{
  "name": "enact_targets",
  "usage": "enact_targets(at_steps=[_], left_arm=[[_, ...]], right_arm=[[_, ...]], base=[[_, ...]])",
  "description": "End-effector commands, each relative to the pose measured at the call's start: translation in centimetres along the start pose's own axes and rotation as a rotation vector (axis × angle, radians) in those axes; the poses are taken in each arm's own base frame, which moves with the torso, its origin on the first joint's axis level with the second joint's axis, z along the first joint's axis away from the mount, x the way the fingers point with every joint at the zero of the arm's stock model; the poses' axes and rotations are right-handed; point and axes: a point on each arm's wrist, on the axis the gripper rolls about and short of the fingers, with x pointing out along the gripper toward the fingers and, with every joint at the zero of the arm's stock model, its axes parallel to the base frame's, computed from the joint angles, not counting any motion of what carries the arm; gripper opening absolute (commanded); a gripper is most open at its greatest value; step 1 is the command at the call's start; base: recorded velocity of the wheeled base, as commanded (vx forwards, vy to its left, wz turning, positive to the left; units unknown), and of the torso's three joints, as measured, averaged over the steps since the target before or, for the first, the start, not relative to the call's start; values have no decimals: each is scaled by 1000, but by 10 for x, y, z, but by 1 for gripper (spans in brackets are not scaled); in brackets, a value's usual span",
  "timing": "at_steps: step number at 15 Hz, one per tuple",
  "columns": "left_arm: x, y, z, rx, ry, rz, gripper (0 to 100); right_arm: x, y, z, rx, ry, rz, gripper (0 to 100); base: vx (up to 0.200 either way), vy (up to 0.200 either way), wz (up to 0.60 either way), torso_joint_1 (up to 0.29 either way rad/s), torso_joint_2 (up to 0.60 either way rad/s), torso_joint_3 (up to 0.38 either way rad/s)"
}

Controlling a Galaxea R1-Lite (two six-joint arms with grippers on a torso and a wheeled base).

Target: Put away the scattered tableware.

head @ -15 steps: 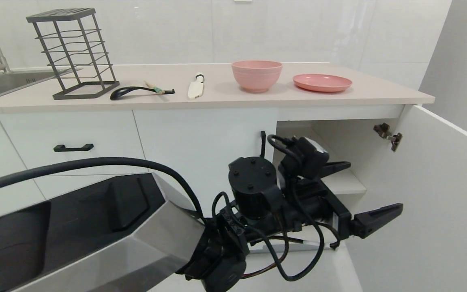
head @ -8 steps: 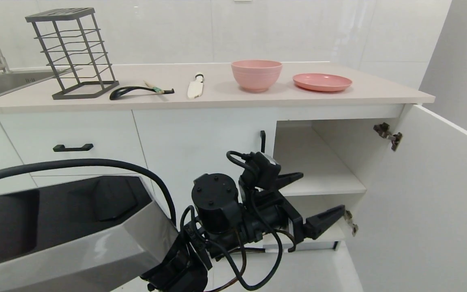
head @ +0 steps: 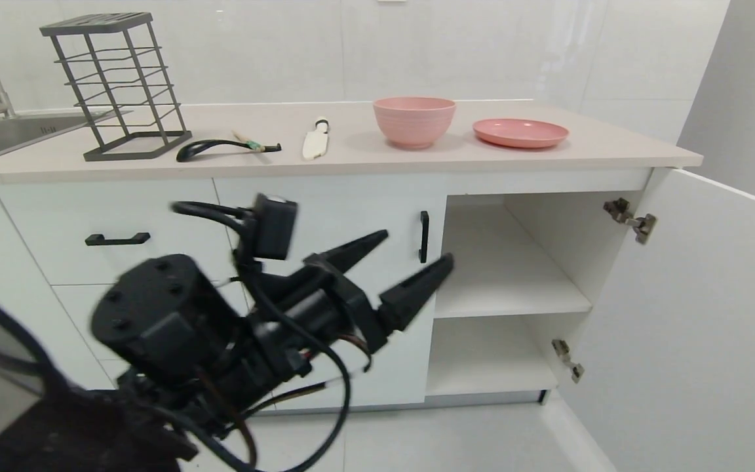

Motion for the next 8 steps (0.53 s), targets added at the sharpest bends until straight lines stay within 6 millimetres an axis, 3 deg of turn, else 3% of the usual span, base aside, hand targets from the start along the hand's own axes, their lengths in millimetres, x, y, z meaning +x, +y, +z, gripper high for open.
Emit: enact_targets(at_steps=[1, 3, 4, 6, 8], left_arm=[[-110, 8, 88, 124, -287, 213, 100], [-166, 3, 115, 267, -445, 384, 100], [-186, -7, 115, 301, -476, 427, 100], [-222, -31, 100, 330, -500, 459, 100], [-256, -56, 81, 372, -513, 504, 100]], right_arm=[[-2, 22, 18, -41, -96, 68, 100], [-8, 39, 14, 2, -89, 99, 100], [-11, 46, 6, 47, -65, 101, 100], [-11, 53, -14, 141, -17, 107, 100], [-12, 58, -14, 138, -23, 119, 100]], base=[[0, 0, 0, 0, 0, 0], [0, 0, 0, 0, 0, 0], [0, 0, 0, 0, 0, 0], [0, 0, 0, 0, 0, 0], [0, 0, 0, 0, 0, 0]])
